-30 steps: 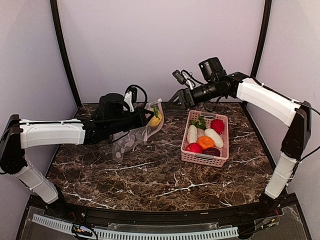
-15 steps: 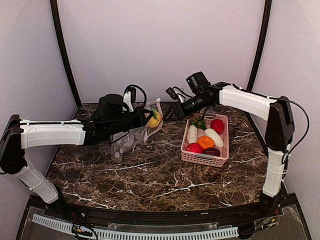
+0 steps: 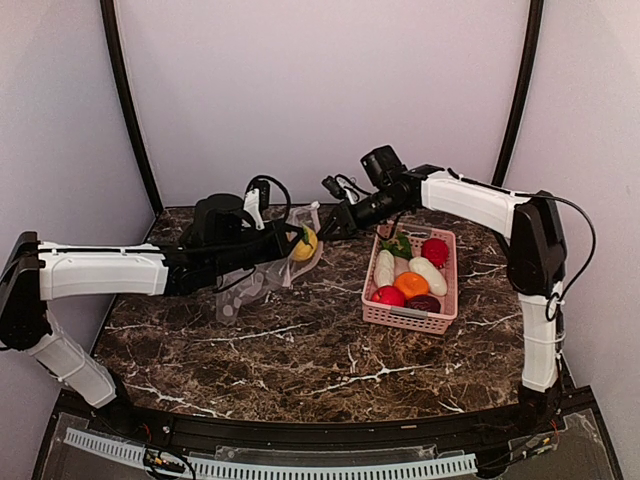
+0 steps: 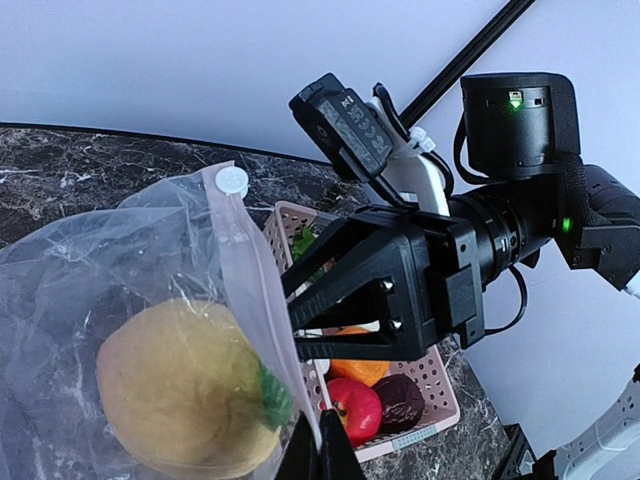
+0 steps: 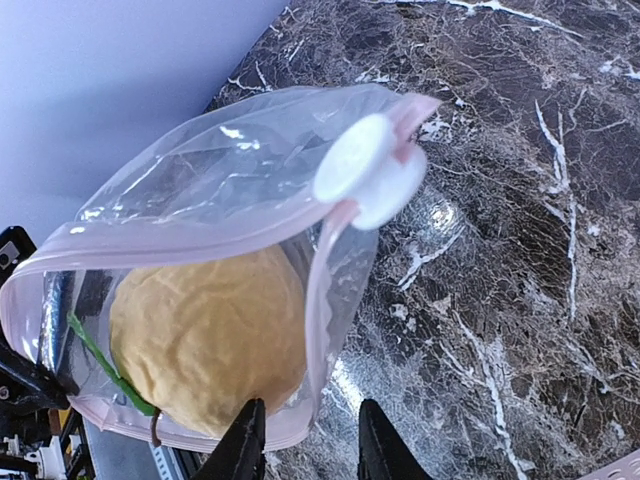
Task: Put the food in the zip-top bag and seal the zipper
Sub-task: Adjust the zipper food storage bag at the center of the board.
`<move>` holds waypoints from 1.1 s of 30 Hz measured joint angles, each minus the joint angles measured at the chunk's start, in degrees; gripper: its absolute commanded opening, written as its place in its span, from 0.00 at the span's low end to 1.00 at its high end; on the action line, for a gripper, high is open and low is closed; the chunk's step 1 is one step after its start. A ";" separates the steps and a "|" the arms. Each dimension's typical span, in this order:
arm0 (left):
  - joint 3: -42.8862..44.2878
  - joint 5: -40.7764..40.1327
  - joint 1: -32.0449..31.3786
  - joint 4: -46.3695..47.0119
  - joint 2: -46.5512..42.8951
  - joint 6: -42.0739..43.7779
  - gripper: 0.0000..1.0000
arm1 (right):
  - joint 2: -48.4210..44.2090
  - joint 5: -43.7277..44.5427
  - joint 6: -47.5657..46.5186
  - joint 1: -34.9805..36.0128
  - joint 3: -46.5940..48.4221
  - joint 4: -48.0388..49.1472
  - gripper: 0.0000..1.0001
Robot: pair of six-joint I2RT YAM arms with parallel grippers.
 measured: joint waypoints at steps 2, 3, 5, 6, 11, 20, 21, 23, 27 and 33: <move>-0.55 -0.20 0.00 -0.04 -0.44 0.17 0.01 | 1.01 -0.07 0.04 0.00 0.81 -0.09 0.29; -0.76 -0.31 0.00 -0.07 -0.66 0.39 0.01 | 1.62 -0.13 0.07 0.00 1.38 -0.11 0.28; -1.16 -0.57 0.04 -0.09 -1.18 0.68 0.01 | 2.86 -0.33 0.15 0.00 2.43 -0.13 0.21; -1.36 -0.66 0.04 -0.09 -1.44 0.81 0.01 | 3.30 -0.44 0.15 0.00 2.75 -0.20 0.17; -1.70 -0.94 0.15 -0.07 -1.99 1.14 0.01 | 5.49 -1.55 0.24 0.00 4.70 -0.92 0.00; 7.10 -2.54 5.57 -17.73 -0.74 7.28 0.01 | -0.02 -0.22 0.33 -0.37 3.30 -3.54 0.00; 10.43 -3.30 7.34 -21.29 -0.24 8.72 0.01 | -1.90 0.35 0.39 -0.46 3.30 -3.76 0.00; 15.08 -4.11 10.16 -25.57 -0.20 11.58 0.01 | -5.35 0.81 0.59 -0.48 4.46 -4.74 0.00; 18.67 -0.63 11.61 -27.26 -0.83 14.12 0.01 | -7.98 0.48 1.20 -0.59 9.44 -4.81 0.00; 23.54 1.73 10.71 -30.71 -0.04 16.41 0.01 | -6.14 -3.06 3.45 -3.34 13.62 -4.63 0.00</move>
